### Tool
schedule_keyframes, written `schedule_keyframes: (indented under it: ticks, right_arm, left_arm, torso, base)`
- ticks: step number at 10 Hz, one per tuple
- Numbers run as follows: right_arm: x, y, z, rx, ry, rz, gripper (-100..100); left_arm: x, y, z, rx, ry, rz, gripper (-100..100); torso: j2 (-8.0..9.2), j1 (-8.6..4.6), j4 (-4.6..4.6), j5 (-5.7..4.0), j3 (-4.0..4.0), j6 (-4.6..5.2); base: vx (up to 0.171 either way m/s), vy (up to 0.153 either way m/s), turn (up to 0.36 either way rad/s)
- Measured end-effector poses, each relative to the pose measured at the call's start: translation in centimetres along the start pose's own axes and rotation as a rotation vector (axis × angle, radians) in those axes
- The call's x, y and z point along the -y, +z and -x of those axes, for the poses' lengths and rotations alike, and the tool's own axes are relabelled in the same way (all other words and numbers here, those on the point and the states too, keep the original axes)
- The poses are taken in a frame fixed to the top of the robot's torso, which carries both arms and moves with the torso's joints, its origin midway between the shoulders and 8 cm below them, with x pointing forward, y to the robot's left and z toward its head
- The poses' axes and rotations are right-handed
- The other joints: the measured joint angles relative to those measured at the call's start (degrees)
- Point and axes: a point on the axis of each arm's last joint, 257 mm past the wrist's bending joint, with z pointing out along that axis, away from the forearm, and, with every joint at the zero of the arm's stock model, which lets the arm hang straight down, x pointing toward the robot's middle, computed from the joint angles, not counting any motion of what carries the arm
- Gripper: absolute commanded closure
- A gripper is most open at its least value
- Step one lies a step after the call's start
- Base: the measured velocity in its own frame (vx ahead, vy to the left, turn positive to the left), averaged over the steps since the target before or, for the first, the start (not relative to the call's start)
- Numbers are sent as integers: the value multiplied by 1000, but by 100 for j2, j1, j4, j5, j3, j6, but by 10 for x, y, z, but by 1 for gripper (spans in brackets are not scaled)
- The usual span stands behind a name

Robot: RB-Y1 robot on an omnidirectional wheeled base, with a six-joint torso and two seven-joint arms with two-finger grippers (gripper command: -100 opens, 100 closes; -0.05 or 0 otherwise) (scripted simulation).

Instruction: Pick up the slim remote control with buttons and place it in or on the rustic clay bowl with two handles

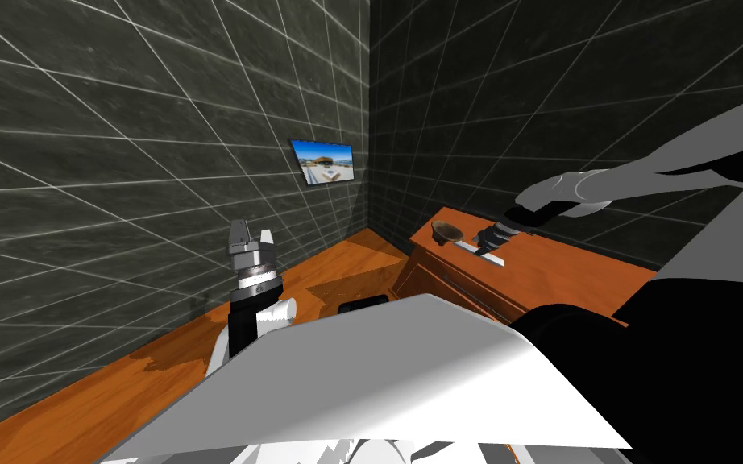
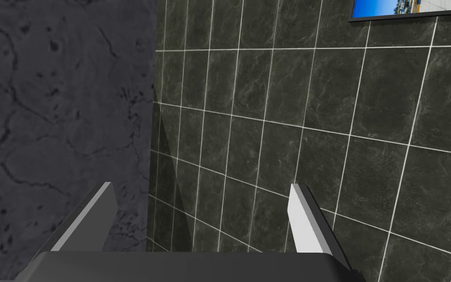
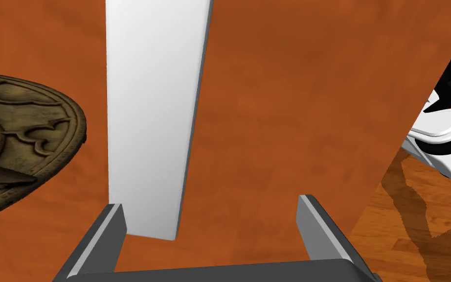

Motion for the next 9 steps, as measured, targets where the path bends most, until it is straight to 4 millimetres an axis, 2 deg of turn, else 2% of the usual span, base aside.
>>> schedule_keyframes:
  ticks: [2, 3, 4, 7, 8, 9]
  right_arm:
    - [-12, 8, -17, -35, 12, 37, -100]
    - [-13, 8, -18, -36, 13, 41, 0]
    - [-13, 8, -18, -36, 13, 41, -100]
    - [-17, 25, -37, -33, 33, 38, -100]
    - [-17, 26, -38, -34, 32, 36, 100]
    - [-18, 26, -38, -33, 33, 39, 100]
  left_arm:
    - [0, 0, 0, 0, 0, 0, 0]
    - [0, 0, 0, 0, 0, 0, 0]
    - [0, 0, 0, 0, 0, 0, 0]
    - [0, 0, 0, 0, -1, 0, 0]
    - [0, 0, 0, 0, -1, 0, 0]
    - [0, 0, 0, 0, -1, 0, 0]
  torso:
    - [25, 13, 6, 1, 14, 3]
    - [52, 37, 12, 8, 29, 2]
    - [72, 52, 18, 13, 43, 3]
    - [88, 69, 22, 16, 52, 3]
    - [89, 68, 24, 18, 53, 3]
    - [89, 62, 24, 17, 53, 1]
  base:
    - [99, -72, 1]
    - [12, -9, 4]
    - [10, 6, 73]
    - [6, 19, 55]
    - [0, 0, 0]
    - [0, 0, 0]
